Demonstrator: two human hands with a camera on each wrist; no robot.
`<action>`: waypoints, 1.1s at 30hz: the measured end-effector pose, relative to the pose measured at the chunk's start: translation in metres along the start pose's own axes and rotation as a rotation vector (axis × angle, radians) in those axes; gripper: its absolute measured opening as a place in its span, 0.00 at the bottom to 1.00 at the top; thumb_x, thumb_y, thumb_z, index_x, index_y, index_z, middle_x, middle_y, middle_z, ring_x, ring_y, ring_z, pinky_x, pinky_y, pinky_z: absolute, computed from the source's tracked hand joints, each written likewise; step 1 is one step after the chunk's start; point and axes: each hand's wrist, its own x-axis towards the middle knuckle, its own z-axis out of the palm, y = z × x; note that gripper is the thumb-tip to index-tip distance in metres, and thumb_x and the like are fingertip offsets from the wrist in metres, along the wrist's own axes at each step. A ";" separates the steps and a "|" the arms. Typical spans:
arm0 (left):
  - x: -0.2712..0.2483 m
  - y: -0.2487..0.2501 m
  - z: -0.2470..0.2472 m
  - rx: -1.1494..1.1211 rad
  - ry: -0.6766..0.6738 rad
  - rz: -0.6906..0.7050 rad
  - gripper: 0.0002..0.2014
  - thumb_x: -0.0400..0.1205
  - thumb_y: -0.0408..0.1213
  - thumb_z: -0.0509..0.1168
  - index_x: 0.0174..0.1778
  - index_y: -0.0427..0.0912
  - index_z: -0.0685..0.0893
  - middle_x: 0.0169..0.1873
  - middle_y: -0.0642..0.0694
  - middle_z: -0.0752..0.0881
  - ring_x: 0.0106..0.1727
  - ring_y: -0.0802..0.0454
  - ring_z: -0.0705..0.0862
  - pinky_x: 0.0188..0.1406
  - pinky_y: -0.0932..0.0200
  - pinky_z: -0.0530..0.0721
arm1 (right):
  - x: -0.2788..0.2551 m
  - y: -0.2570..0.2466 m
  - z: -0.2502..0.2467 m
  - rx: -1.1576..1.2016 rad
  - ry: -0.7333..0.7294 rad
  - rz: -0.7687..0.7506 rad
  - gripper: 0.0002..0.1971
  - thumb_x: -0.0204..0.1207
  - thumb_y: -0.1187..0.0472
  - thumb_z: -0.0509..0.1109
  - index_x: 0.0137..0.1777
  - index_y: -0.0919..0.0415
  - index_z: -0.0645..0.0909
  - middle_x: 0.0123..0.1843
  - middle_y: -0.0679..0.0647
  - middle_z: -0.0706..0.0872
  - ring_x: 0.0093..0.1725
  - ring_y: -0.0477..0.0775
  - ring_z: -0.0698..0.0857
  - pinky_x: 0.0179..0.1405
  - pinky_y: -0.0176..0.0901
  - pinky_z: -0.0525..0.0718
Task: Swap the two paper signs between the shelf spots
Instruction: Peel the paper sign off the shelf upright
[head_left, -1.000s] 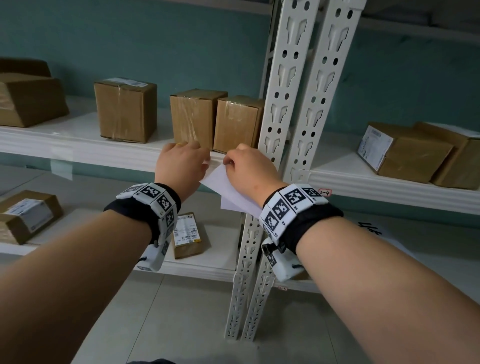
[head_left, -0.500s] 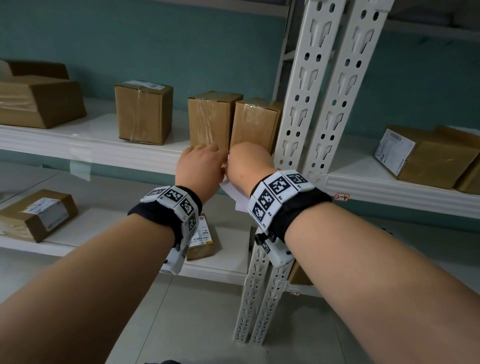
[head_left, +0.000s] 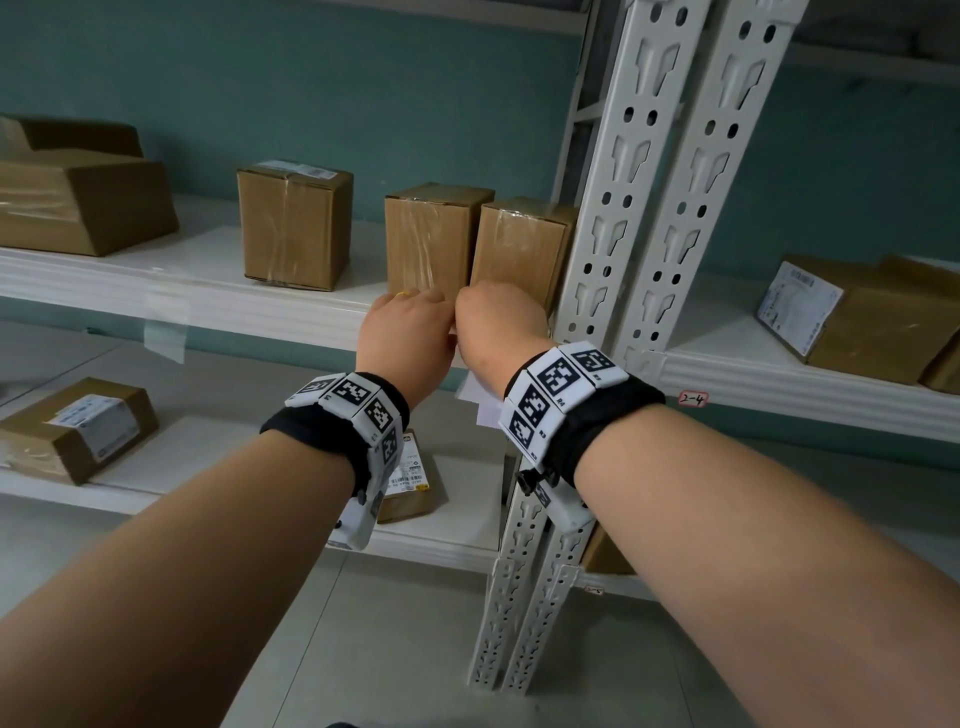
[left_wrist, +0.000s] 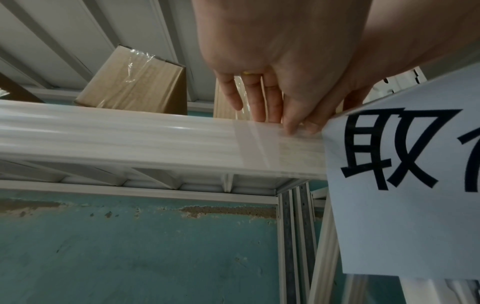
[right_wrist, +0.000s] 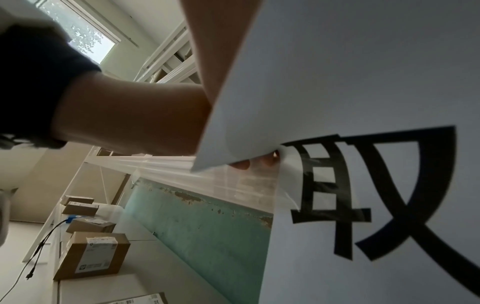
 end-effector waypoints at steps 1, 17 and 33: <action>0.000 0.000 0.000 0.000 0.004 0.000 0.07 0.77 0.31 0.61 0.40 0.41 0.85 0.39 0.43 0.85 0.43 0.38 0.83 0.41 0.56 0.63 | 0.000 0.000 0.001 0.001 0.010 -0.005 0.12 0.80 0.70 0.60 0.57 0.64 0.83 0.56 0.58 0.85 0.55 0.59 0.85 0.41 0.44 0.75; 0.000 -0.003 0.009 -0.009 0.062 -0.002 0.08 0.80 0.37 0.62 0.44 0.45 0.87 0.39 0.45 0.86 0.44 0.39 0.83 0.42 0.54 0.67 | -0.003 0.008 0.008 0.024 0.036 -0.064 0.12 0.82 0.67 0.59 0.59 0.64 0.83 0.57 0.59 0.85 0.56 0.60 0.85 0.41 0.43 0.74; 0.000 0.000 0.007 0.048 0.118 0.021 0.06 0.67 0.24 0.67 0.27 0.39 0.83 0.25 0.42 0.81 0.28 0.38 0.81 0.35 0.55 0.63 | -0.008 0.003 0.009 0.003 0.056 -0.055 0.14 0.81 0.71 0.56 0.59 0.65 0.81 0.57 0.60 0.85 0.57 0.62 0.85 0.42 0.46 0.74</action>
